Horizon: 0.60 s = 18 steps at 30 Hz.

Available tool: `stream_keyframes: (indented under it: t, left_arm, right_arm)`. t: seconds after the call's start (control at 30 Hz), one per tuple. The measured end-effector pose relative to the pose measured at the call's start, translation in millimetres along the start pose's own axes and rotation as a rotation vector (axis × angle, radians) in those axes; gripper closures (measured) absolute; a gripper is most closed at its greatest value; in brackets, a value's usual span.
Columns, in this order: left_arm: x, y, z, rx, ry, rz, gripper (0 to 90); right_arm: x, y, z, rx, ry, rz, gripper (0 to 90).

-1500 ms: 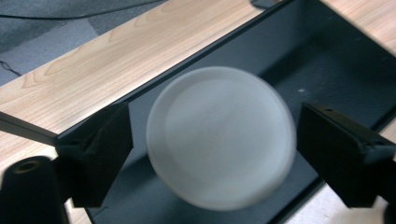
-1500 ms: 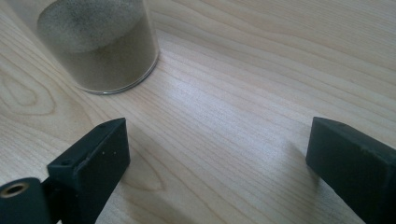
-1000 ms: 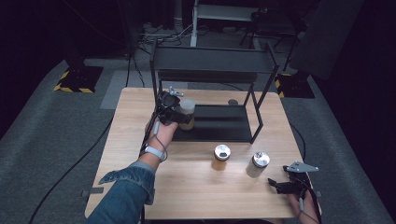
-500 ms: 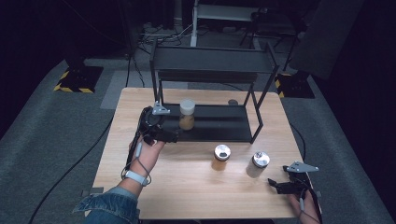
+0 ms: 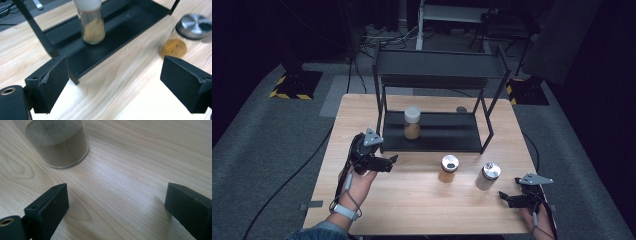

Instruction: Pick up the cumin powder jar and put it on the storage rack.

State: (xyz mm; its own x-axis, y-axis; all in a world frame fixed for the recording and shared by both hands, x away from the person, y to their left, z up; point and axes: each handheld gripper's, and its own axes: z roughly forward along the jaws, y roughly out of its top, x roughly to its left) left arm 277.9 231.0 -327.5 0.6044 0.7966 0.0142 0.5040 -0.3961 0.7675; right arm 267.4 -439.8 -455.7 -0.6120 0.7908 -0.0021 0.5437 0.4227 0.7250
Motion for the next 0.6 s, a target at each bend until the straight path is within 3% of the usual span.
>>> stream_keyframes:
  t: [0.37, 0.6]
  left_arm:
    - [-3.1, -50.4, 14.5, 0.02, 0.02, 0.002, 7.7]
    - [-0.7, -76.0, 30.2, 0.062, 0.013, -0.033, 7.7]
  right_arm:
    - [-0.1, 0.0, 0.0, 0.0, 0.0, 0.0, 5.2]
    - [-0.1, 0.0, 0.0, 0.0, 0.0, 0.0, 5.2]
